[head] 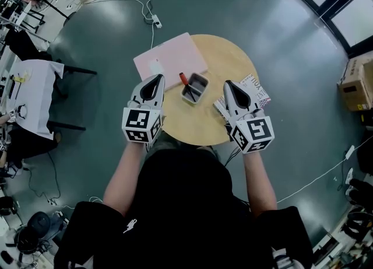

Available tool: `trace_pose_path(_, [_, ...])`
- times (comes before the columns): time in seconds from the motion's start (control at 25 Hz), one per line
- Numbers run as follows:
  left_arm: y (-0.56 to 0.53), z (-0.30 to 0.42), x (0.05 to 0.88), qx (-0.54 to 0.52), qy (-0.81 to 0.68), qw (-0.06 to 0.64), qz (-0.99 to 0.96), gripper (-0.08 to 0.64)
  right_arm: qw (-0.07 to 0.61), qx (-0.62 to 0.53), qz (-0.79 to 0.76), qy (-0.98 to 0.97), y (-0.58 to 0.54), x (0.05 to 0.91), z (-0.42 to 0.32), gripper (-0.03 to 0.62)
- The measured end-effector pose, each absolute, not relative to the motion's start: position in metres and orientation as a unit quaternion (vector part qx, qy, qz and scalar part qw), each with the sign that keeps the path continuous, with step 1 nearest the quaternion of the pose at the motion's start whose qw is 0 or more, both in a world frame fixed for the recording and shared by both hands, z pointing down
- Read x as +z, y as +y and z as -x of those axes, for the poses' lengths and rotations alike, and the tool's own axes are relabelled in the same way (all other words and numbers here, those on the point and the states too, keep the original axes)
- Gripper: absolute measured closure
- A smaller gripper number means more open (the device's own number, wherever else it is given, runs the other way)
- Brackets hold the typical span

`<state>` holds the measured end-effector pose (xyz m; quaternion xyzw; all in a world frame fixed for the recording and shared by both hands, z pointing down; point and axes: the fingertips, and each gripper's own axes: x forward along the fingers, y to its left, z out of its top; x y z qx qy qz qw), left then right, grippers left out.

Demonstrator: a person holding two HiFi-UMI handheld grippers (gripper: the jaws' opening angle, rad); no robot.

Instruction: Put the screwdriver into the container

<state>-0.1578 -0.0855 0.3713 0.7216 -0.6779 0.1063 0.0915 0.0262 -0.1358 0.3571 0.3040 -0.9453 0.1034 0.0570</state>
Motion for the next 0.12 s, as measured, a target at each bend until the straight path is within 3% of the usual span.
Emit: trace_pose_path(0.12, [-0.0870, 0.1567, 0.3698, 0.108, -0.678, 0.091, -0.721, 0.558, 0.058, 0.102, -0.305, -0.945, -0.1363, 0.3554, -0.0266, 0.591])
